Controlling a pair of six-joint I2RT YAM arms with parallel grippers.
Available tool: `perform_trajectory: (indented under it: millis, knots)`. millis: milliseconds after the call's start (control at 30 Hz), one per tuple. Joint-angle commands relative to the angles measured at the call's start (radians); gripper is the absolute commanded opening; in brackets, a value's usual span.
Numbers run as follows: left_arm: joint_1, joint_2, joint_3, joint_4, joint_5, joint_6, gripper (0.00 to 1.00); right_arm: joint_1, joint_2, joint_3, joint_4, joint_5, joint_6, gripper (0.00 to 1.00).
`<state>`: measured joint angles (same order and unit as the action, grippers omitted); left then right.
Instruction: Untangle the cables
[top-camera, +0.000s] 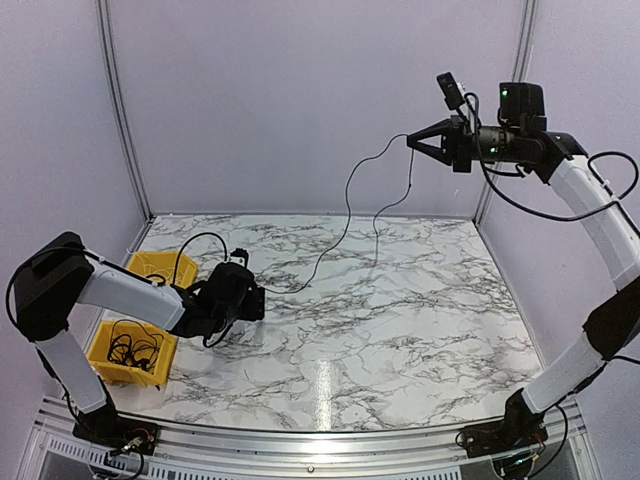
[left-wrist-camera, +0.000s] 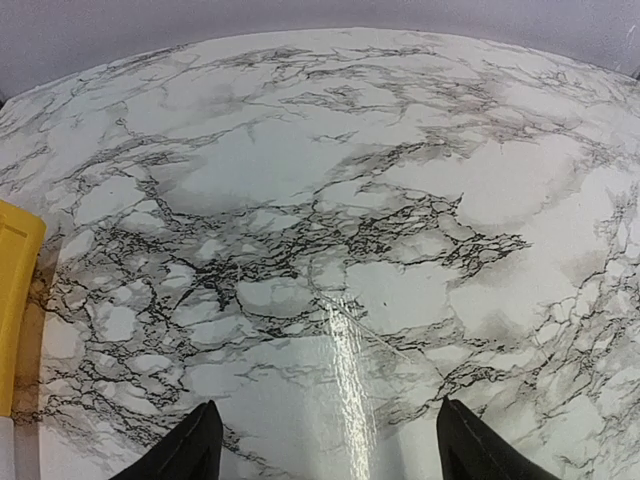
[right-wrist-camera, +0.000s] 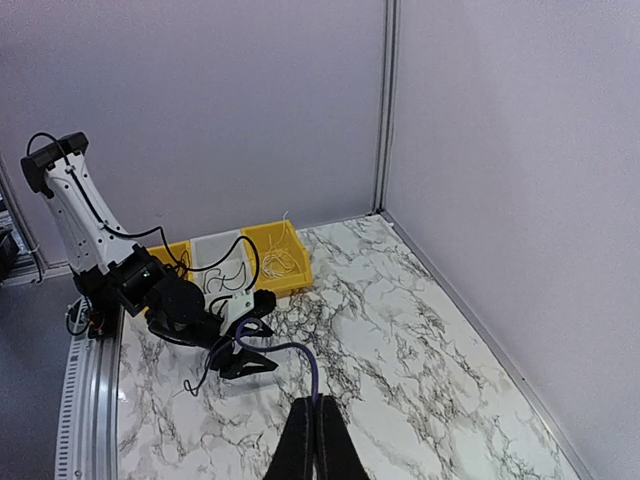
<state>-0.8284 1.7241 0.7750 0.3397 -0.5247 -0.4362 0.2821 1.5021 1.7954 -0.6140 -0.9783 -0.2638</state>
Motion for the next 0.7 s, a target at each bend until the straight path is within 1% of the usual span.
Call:
perform_trajectory:
  millis: [0,100,200,267,367,433,533,600,667]
  knots:
    - [0.003,-0.025,-0.035,0.003,0.0,0.029,0.76,-0.097,-0.033,0.109,0.095,0.012,0.072,0.0]
    - [0.003,-0.009,-0.058,0.014,0.015,0.023,0.76,-0.215,-0.048,0.182,0.175,0.006,0.146,0.0]
    - [0.003,-0.003,-0.091,0.052,0.045,0.026,0.76,-0.35,-0.055,0.214,0.289,-0.04,0.254,0.0]
    - [0.003,-0.007,-0.11,0.074,0.061,0.034,0.76,-0.395,-0.056,0.213,0.314,-0.043,0.285,0.0]
    - [0.004,-0.032,-0.133,0.097,0.083,0.054,0.76,-0.4,-0.059,0.155,0.333,-0.04,0.288,0.0]
    - [0.003,-0.056,-0.141,0.104,0.095,0.066,0.76,-0.4,-0.063,0.084,0.367,-0.056,0.313,0.0]
    - [0.003,-0.129,-0.159,0.121,0.151,0.089,0.76,-0.398,-0.066,-0.028,0.397,-0.085,0.329,0.0]
    - [-0.001,-0.191,-0.169,0.137,0.19,0.111,0.75,-0.386,-0.068,-0.092,0.38,-0.084,0.301,0.0]
    - [-0.004,-0.258,-0.171,0.142,0.226,0.137,0.75,-0.362,-0.07,-0.126,0.321,-0.061,0.227,0.0]
